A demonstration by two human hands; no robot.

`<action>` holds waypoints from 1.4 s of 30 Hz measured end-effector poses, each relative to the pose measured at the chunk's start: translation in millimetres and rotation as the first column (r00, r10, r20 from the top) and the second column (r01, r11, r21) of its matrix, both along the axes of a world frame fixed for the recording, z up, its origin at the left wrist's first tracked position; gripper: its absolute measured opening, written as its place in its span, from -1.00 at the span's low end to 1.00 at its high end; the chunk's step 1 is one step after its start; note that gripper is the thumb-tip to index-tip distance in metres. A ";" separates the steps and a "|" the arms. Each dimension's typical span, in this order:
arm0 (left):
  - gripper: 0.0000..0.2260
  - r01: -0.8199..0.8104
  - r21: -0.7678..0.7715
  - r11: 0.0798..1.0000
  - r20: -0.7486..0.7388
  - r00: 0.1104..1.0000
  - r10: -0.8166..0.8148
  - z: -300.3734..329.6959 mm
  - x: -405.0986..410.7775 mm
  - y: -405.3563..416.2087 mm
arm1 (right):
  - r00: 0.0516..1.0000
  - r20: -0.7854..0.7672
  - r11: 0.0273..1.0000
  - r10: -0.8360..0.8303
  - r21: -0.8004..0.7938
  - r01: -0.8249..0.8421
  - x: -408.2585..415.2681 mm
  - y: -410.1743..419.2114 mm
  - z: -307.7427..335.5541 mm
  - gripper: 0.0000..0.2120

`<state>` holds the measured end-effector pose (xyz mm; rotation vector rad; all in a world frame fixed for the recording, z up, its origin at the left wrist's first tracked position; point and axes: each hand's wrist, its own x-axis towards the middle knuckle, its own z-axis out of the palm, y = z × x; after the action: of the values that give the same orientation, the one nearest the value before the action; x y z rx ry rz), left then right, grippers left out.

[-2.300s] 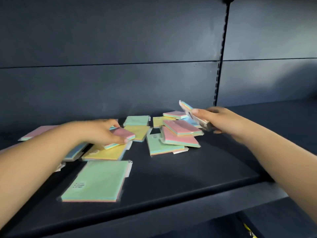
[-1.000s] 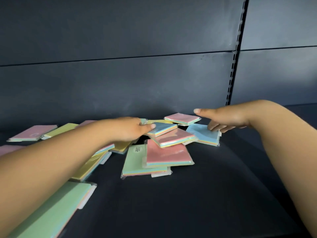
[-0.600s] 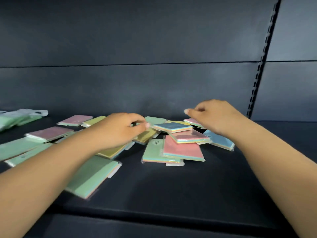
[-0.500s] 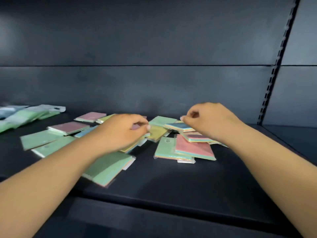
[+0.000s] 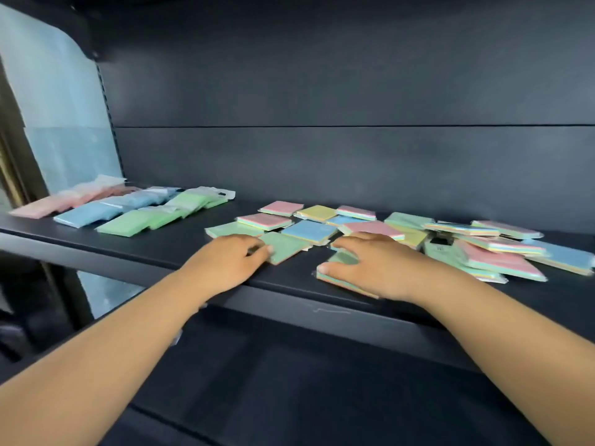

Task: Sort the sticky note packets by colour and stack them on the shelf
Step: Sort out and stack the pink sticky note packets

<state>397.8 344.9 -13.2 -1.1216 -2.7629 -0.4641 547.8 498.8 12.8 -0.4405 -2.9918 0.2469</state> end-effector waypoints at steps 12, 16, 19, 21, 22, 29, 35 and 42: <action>-0.66 0.303 0.248 0.920 0.108 0.935 -0.337 -6.8 -29.8 -21.2 | 0.954 0.010 0.954 -0.301 -0.006 0.301 -13.7 -27.8 -20.9 -0.54; -0.58 0.146 -0.046 0.988 -0.064 0.987 -0.149 -3.0 -54.1 -27.2 | 0.950 0.020 0.936 -0.313 -0.166 0.312 -8.3 -22.4 -16.7 -0.54; -0.55 0.132 -0.152 0.979 -0.107 0.983 -0.149 -7.5 -55.8 -24.1 | 0.907 -0.160 0.845 -0.388 -0.455 0.282 -6.7 -15.8 -9.1 -0.63; -0.58 0.177 -0.091 0.980 -0.117 0.975 -0.187 -7.6 -53.2 -19.9 | 0.801 -0.327 0.805 -0.502 -0.516 0.294 -12.2 -1.7 -1.2 -0.73; -0.61 0.196 -0.030 0.980 -0.108 0.974 -0.198 -6.0 -51.9 -18.7 | 0.754 -0.344 0.791 -0.560 -0.492 0.364 -15.6 7.7 1.6 -0.71; -0.71 0.013 0.145 0.989 0.033 0.999 -0.018 13.2 -107.1 18.5 | 0.742 -0.075 0.720 -0.666 -0.323 0.614 -49.5 55.5 8.3 -0.55; -0.32 -0.163 -0.063 0.985 0.232 0.957 0.173 5.2 -135.0 58.0 | 0.802 0.154 0.787 -0.577 -0.158 0.597 -65.8 72.8 14.9 -0.46; -0.52 -0.176 0.164 0.971 0.364 0.925 0.106 1.2 -130.1 64.1 | 0.816 0.177 0.778 -0.550 -0.246 0.578 -72.6 90.8 13.3 -0.50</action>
<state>267.7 409.0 -12.0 -0.8566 -2.9824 -0.9805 475.2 589.6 26.1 -1.3864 -2.7348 0.6169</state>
